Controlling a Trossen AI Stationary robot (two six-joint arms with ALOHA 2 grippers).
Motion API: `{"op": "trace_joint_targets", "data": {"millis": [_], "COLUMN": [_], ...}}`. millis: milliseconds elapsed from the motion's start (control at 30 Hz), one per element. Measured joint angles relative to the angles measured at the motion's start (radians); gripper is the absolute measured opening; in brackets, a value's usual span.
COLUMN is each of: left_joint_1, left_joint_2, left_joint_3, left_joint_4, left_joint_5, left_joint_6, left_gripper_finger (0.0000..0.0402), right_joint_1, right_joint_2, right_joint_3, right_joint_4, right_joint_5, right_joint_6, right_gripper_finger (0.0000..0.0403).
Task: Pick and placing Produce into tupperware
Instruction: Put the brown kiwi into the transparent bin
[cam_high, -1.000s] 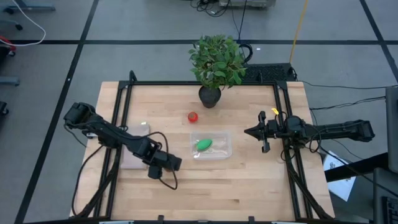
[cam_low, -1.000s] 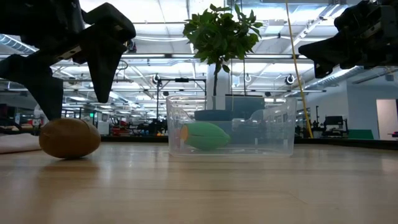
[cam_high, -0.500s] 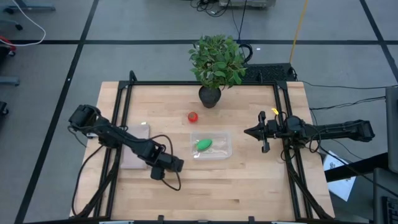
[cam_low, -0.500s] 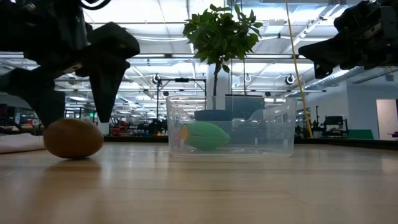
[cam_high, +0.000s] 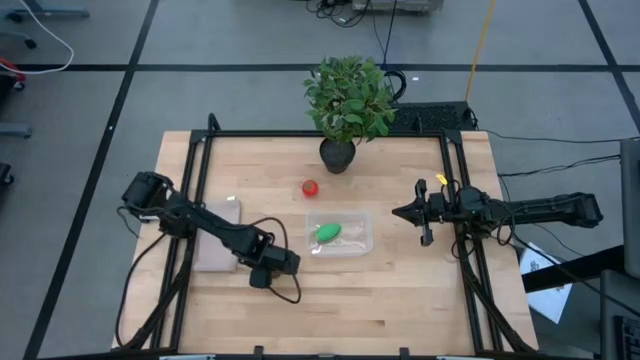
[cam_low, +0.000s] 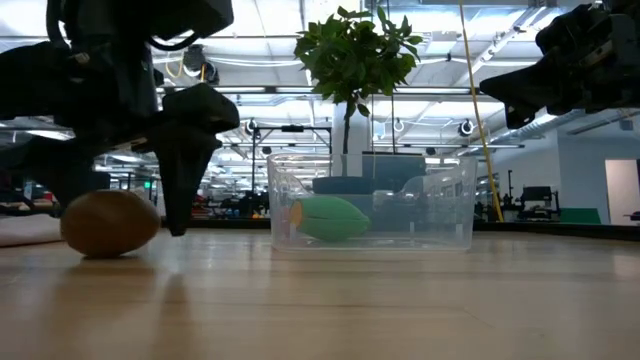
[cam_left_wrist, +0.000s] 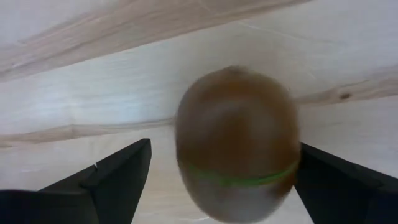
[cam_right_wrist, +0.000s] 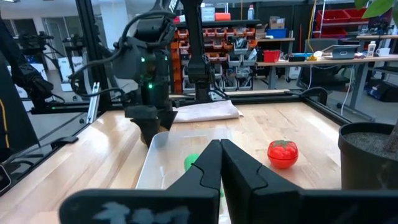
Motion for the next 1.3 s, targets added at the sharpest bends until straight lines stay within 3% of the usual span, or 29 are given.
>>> {"op": "trace_joint_targets", "data": {"millis": [233, 633, 967, 1133, 1300], "left_joint_1": [0.006, 0.002, 0.0, 0.005, 0.014], "left_joint_2": [-0.004, -0.003, -0.009, -0.04, -0.093], "left_joint_3": [-0.004, -0.006, -0.007, -0.008, -0.008], "left_joint_4": [0.001, -0.011, 0.002, 0.037, 0.053], "left_joint_5": [0.015, -0.007, -0.051, -0.148, -0.146], "left_joint_6": [-0.014, -0.03, -0.088, -0.126, -0.191], "left_gripper_finger": [0.0327, 0.0213, 0.0237, 0.0228, 0.0223], "right_joint_1": [0.0, 0.0, 0.0, 0.0, 0.0], "right_joint_2": [0.006, 0.007, 0.007, 0.007, 0.007], "right_joint_3": [0.0, 0.0, 0.0, 0.0, 0.0], "right_joint_4": [0.0, 0.0, 0.0, 0.0, 0.001], "right_joint_5": [0.0, 0.0, 0.0, 0.0, 0.0], "right_joint_6": [-0.012, -0.015, -0.012, -0.011, -0.011], "right_gripper_finger": [0.0, 0.0, 0.0, 0.0, 0.0]}}
